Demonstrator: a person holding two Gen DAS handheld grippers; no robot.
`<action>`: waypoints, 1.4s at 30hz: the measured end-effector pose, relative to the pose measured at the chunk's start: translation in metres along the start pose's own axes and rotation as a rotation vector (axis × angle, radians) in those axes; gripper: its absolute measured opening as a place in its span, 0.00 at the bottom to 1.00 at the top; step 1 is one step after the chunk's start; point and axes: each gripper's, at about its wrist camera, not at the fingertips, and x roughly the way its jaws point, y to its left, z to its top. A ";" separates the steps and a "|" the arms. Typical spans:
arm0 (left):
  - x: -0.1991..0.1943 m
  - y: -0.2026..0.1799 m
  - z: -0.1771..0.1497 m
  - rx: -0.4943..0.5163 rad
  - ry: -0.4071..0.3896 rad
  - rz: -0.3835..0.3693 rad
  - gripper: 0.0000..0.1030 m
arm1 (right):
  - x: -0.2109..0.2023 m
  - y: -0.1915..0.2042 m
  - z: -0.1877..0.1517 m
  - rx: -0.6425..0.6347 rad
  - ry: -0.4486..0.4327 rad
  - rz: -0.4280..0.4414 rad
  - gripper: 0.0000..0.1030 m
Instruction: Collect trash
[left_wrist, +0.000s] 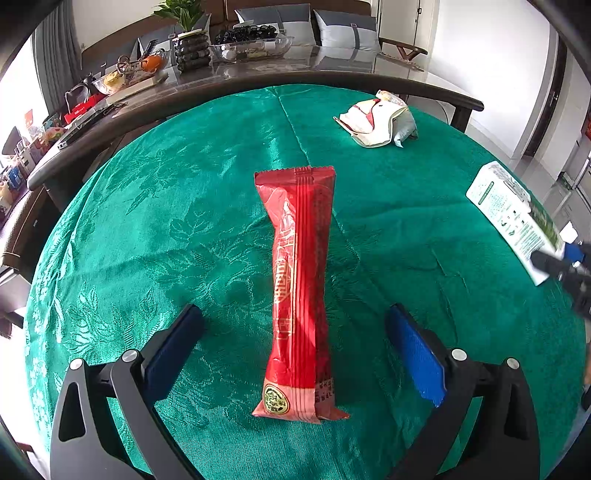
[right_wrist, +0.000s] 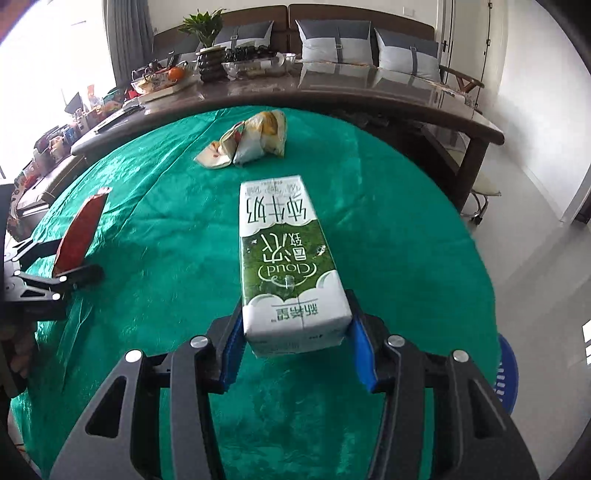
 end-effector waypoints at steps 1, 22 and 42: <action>0.000 0.000 0.000 0.000 0.000 0.000 0.96 | 0.003 0.006 -0.004 0.001 0.006 0.017 0.60; 0.000 0.000 0.000 0.001 0.000 -0.001 0.96 | 0.017 0.026 -0.011 -0.047 0.057 0.019 0.90; 0.000 0.000 0.000 0.002 0.000 -0.001 0.96 | 0.018 0.026 -0.010 -0.047 0.057 0.020 0.91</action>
